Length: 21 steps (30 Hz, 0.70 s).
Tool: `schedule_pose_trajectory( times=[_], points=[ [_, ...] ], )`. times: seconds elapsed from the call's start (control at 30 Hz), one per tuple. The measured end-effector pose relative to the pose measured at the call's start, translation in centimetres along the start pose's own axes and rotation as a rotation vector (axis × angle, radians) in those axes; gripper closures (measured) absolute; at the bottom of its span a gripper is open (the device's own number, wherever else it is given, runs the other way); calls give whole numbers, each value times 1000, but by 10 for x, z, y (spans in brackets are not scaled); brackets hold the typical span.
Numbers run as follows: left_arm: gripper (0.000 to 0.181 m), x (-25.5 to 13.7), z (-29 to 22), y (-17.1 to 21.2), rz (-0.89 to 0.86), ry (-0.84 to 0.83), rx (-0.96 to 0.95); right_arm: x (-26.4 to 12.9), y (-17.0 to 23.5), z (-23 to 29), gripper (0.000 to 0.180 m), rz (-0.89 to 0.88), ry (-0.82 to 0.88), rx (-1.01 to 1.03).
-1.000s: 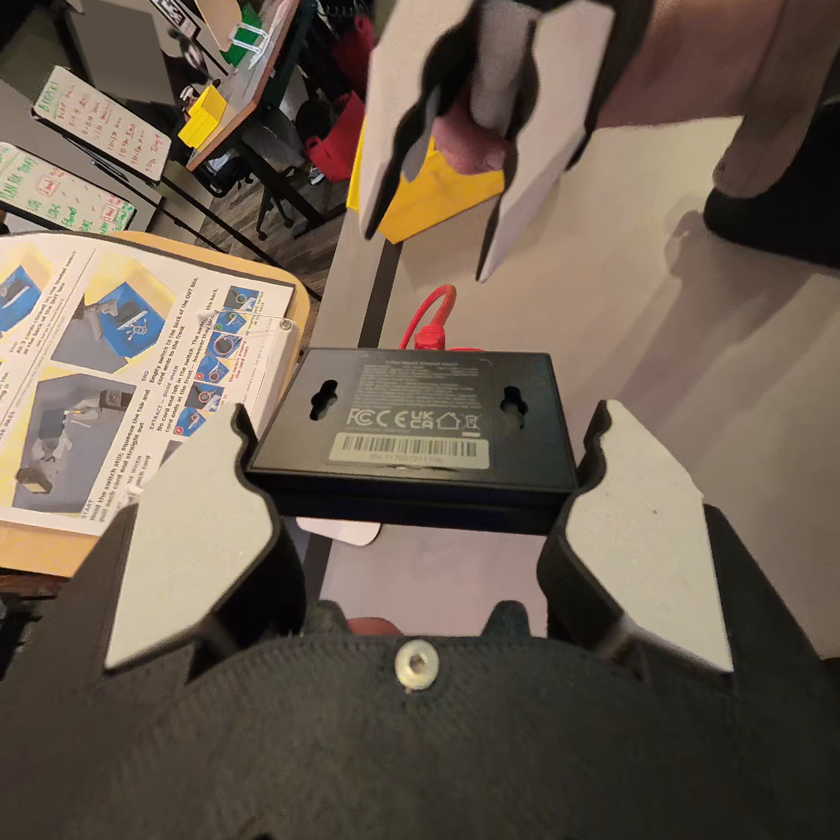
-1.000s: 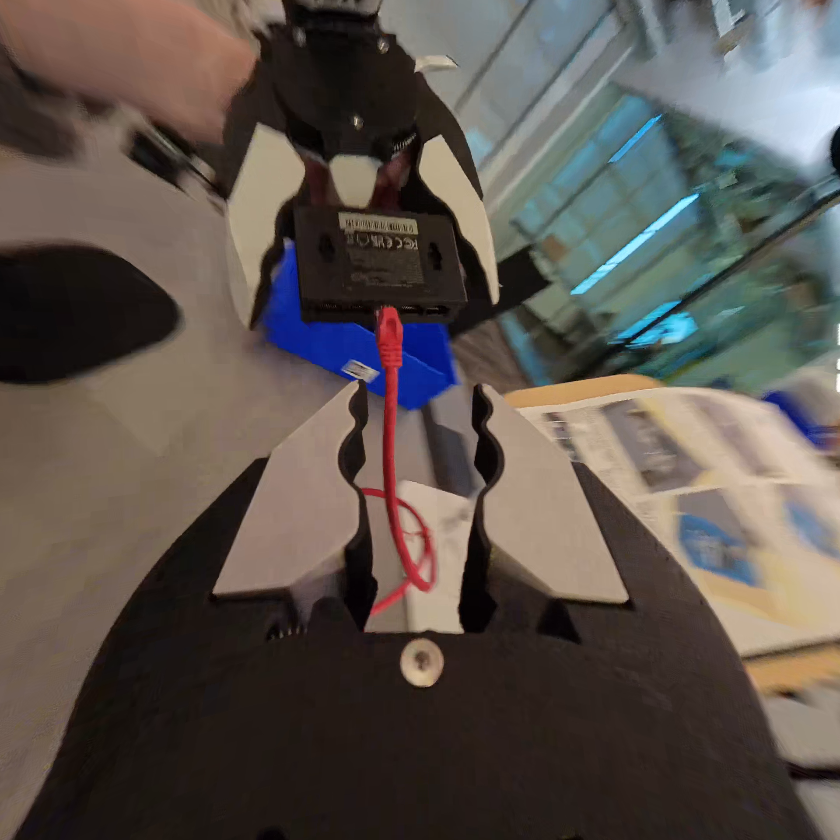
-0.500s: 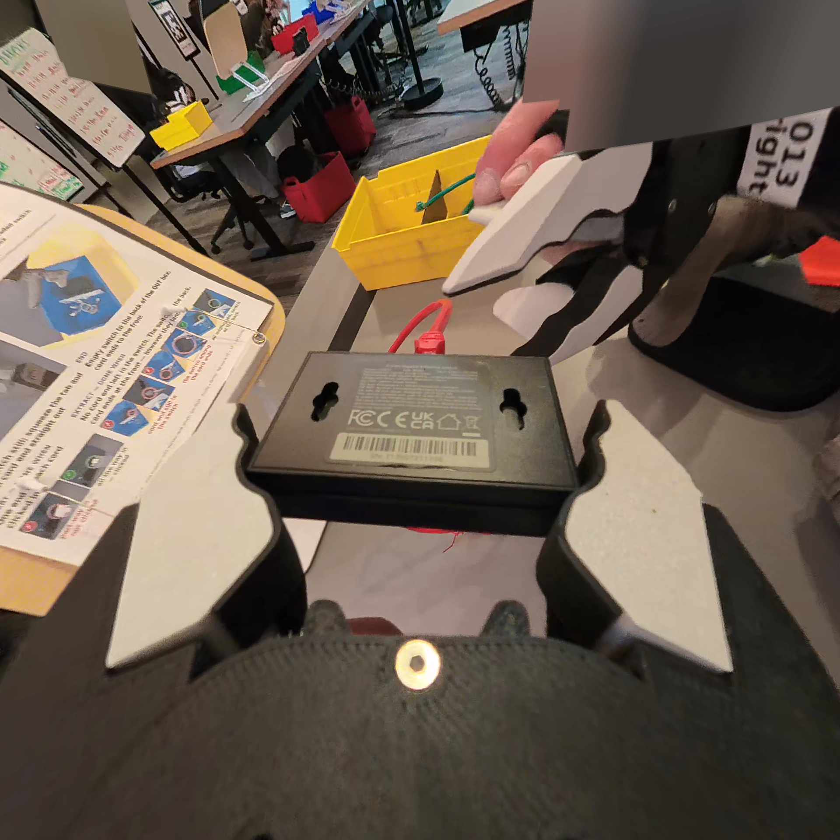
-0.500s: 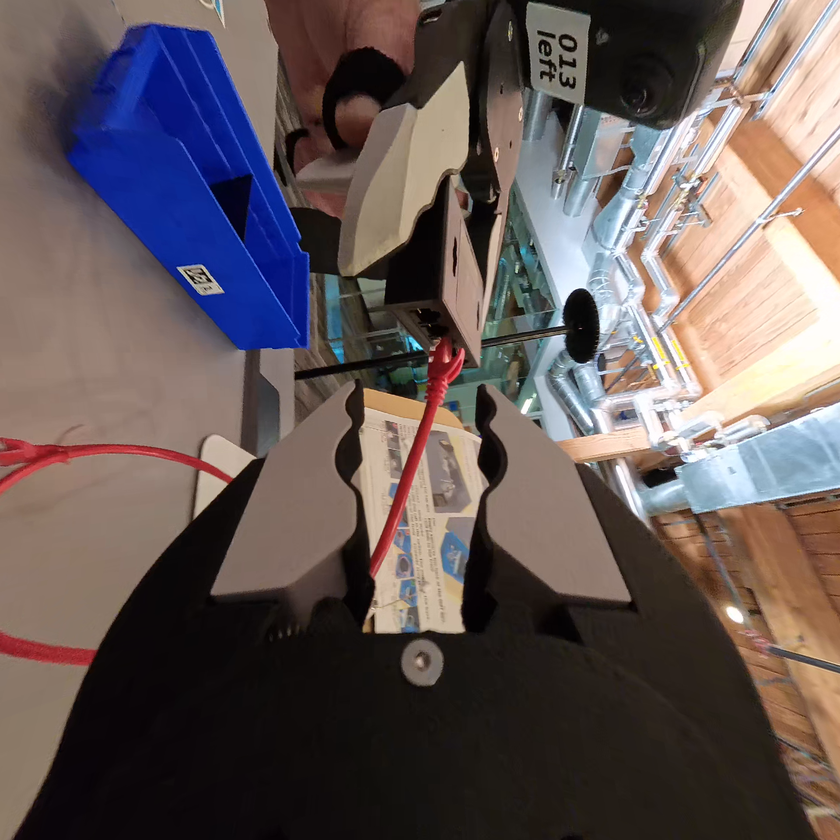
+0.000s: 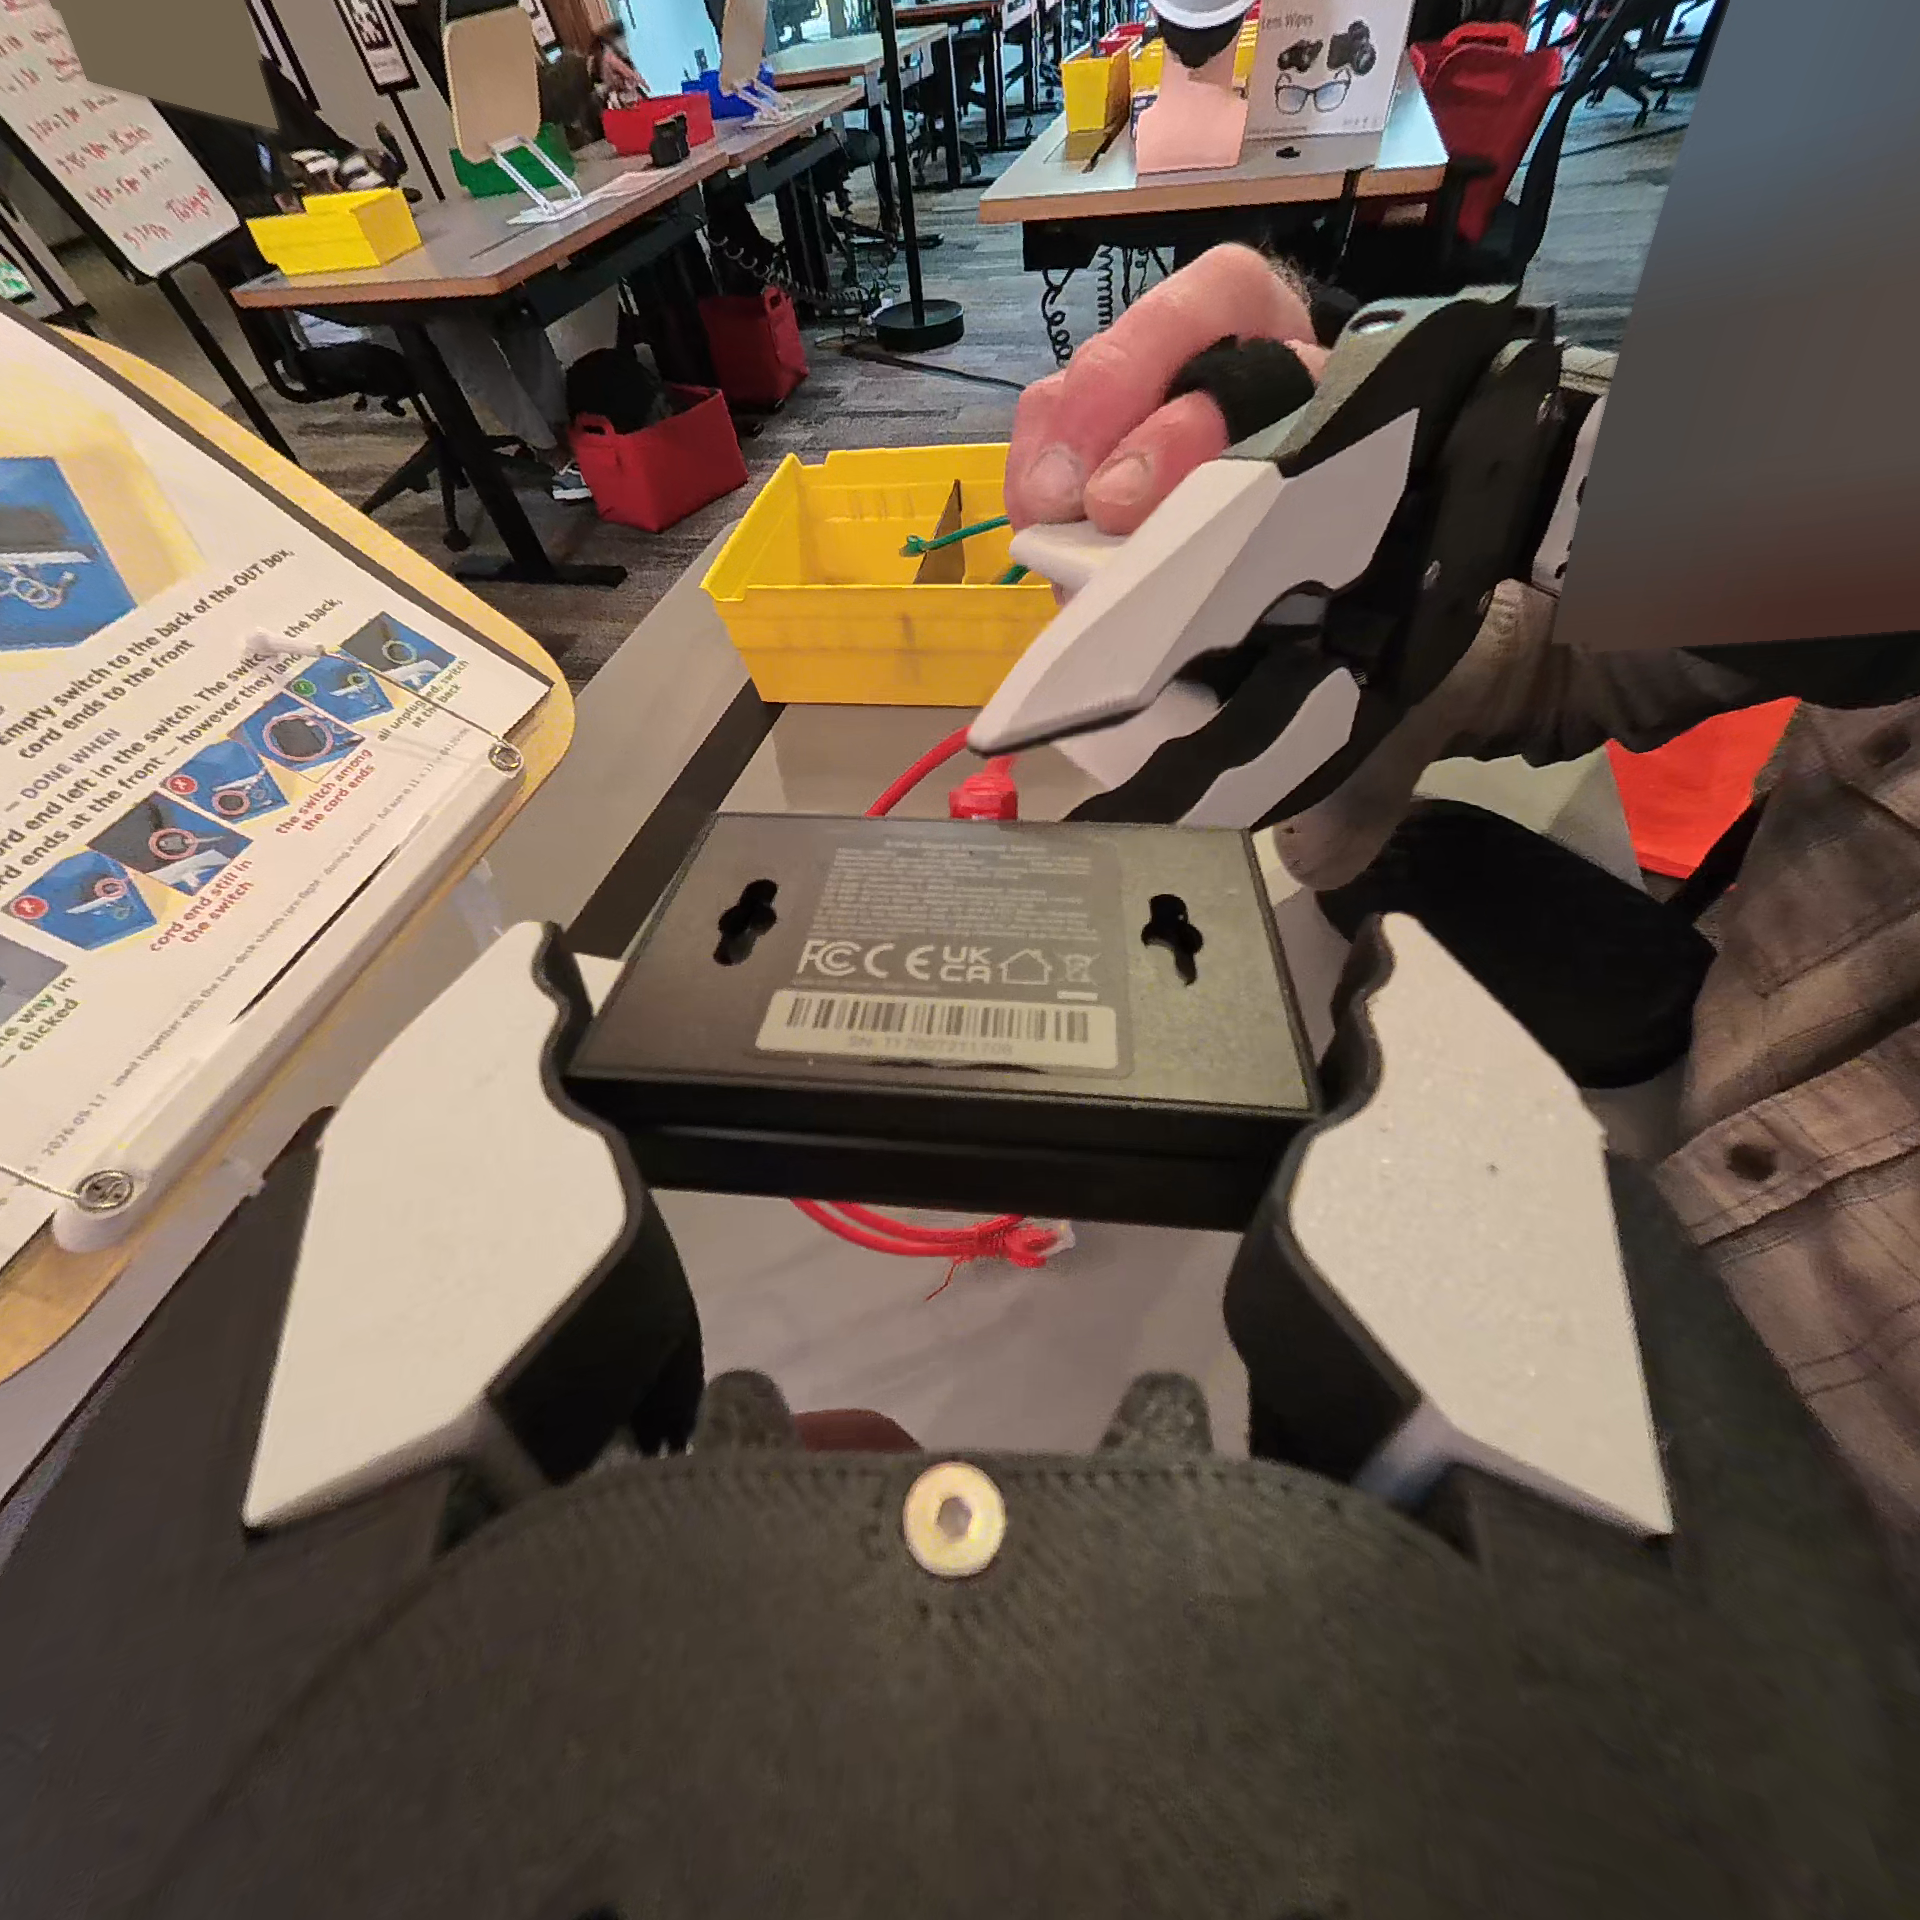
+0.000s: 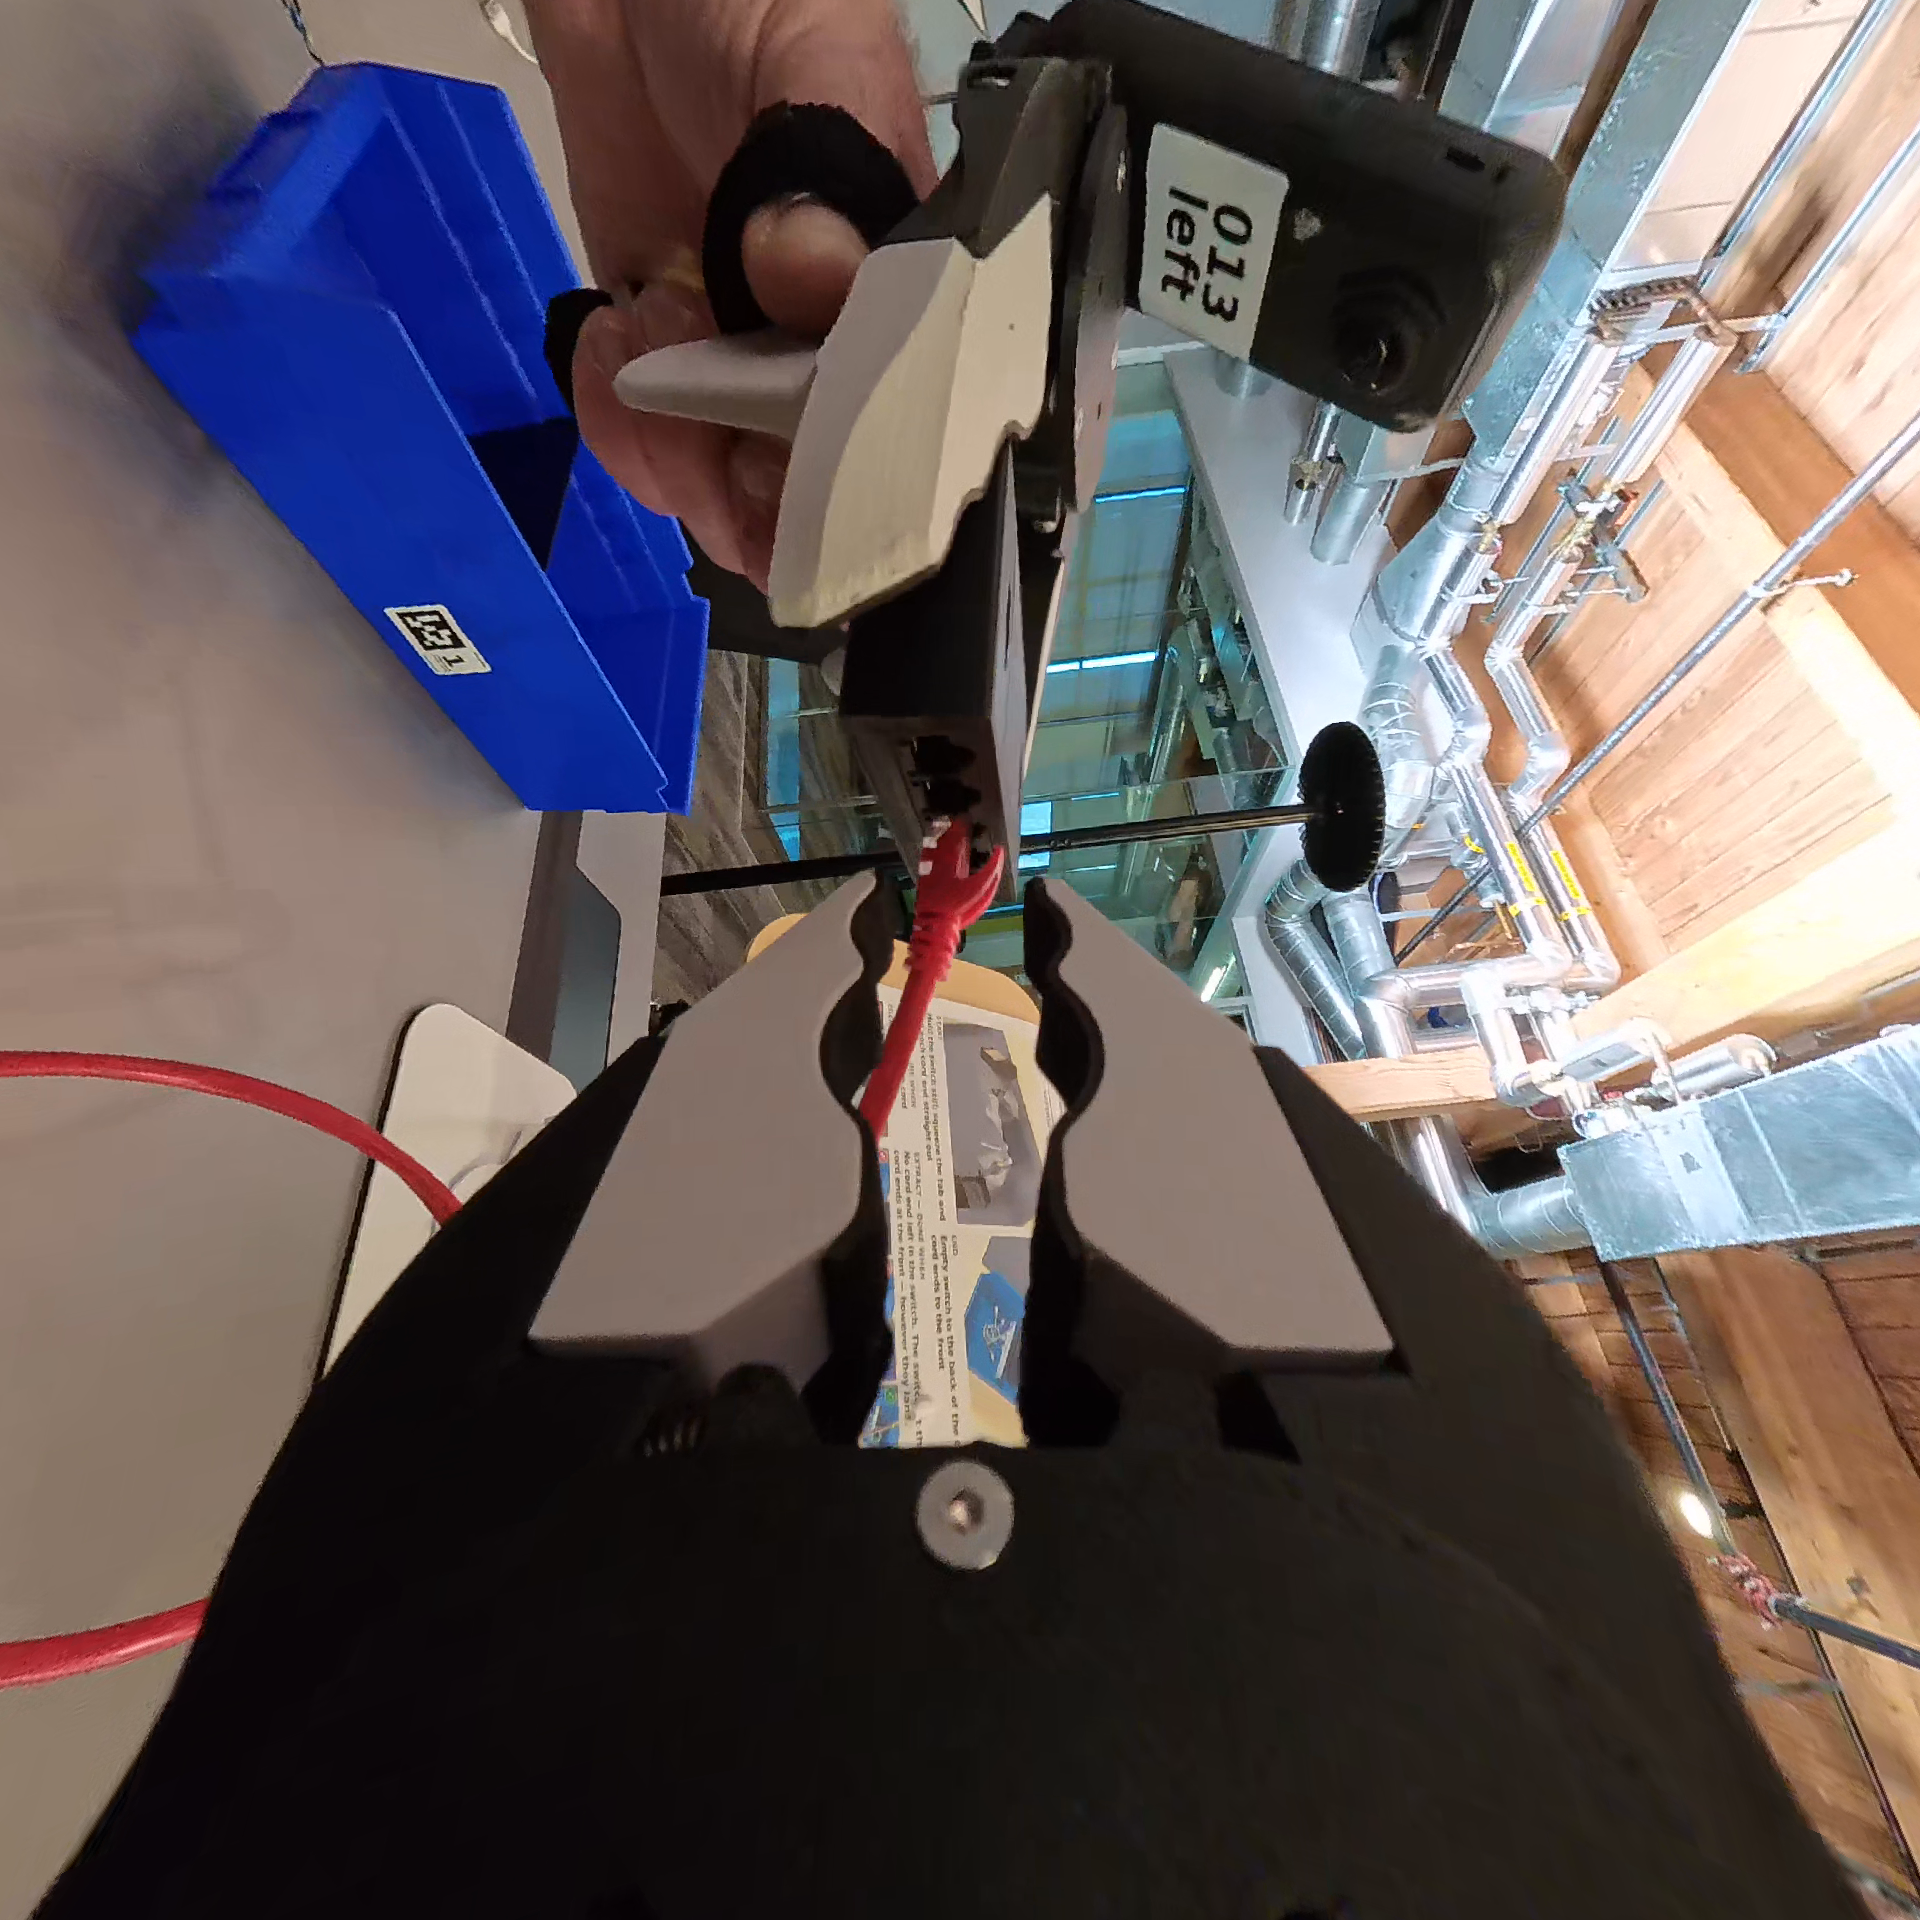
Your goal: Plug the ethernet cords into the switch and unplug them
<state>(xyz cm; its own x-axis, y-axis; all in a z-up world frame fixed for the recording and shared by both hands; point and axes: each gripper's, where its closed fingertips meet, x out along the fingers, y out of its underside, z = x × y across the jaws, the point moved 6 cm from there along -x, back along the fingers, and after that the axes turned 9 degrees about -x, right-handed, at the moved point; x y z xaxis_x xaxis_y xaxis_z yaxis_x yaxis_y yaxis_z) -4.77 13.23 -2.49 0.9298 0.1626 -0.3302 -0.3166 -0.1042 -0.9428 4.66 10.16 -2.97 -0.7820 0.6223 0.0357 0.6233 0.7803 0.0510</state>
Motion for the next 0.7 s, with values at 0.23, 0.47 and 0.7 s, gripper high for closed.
schedule_pose_trajectory(
  times=[0.23, 0.47, 0.7],
  points=[
    [48, 3, -1, 1, 2, 21, -22, 6, -1, 0, 165, -11, -35, -27],
    [48, 3, 0, 3, 13, 26, -37, 7, -2, 1, 166, -21, -66, -41],
    [49, 5, 1, 4, 8, 36, -68, 6, 1, -2, 167, -60, -134, 41]
  ],
)
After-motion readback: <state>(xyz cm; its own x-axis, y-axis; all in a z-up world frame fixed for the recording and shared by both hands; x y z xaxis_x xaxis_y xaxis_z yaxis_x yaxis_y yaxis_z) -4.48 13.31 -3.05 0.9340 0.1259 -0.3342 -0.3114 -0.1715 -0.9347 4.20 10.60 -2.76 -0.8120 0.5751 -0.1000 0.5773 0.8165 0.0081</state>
